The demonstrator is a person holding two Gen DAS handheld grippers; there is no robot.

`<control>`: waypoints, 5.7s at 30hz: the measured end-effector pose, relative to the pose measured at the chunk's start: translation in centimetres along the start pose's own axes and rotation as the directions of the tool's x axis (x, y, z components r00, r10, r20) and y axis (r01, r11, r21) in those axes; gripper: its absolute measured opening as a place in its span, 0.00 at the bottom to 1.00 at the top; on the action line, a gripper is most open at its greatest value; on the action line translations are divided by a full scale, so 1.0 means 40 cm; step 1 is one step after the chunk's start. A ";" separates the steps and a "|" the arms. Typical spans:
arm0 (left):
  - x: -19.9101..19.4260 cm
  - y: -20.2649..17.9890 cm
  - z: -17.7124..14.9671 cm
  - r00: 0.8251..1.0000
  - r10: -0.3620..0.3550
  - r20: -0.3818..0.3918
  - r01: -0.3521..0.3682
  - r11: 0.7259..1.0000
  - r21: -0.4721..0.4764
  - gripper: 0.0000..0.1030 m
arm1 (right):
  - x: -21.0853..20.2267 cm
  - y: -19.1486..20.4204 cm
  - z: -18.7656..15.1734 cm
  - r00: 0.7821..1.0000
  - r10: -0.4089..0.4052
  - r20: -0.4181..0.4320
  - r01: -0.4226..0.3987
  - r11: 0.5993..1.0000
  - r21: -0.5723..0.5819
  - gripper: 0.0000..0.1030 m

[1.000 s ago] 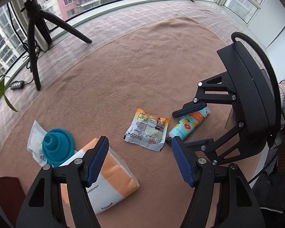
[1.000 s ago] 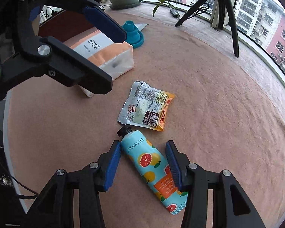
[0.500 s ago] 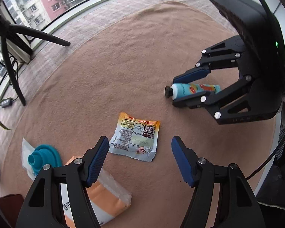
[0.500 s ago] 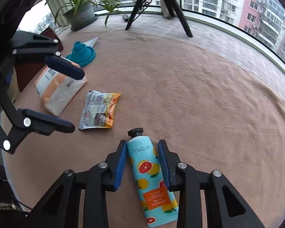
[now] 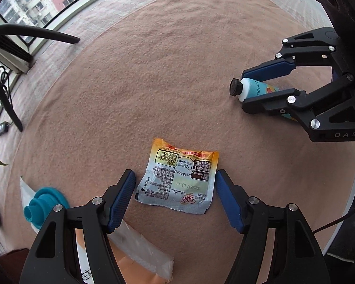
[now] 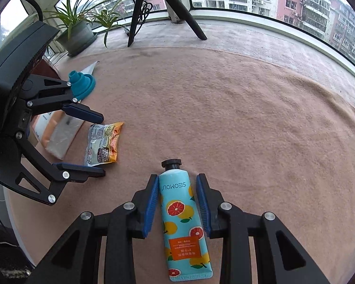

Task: Organize soft objects
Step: 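Lift the hand cream tube with the right tool while the left tool grasps the snack packet, then carry the snack packet with the left tool while the right tool carries the tube to the box, then open the left tool over the box while the right tool releases the tube inside, then move the left tool to the orange-and-white tissue pack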

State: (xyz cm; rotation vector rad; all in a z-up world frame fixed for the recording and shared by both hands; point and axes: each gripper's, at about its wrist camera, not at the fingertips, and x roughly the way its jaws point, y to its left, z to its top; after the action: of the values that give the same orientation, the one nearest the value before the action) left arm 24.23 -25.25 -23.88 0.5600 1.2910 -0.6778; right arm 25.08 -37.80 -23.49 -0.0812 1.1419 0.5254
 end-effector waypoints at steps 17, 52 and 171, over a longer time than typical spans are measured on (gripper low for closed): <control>-0.019 -0.012 -0.067 0.996 -0.002 0.084 0.010 0.995 -0.095 0.49 | -0.004 0.010 -0.016 1.000 -0.028 -0.004 0.028 0.998 0.058 0.25; -0.262 -0.010 -0.163 0.946 -0.065 0.317 0.143 0.963 -0.230 0.48 | -0.220 0.074 -0.019 0.975 -0.012 0.223 -0.018 0.991 0.130 0.23; -0.599 0.519 -0.860 0.824 0.408 0.394 0.052 0.638 -0.768 0.65 | -0.184 0.841 0.424 0.920 0.245 0.307 -0.171 0.953 -0.251 0.60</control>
State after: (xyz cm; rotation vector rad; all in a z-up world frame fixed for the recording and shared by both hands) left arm 12.94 16.92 -7.06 -0.2074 0.8321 -0.0411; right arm 22.41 -5.45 -2.99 -0.0575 0.7586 0.8239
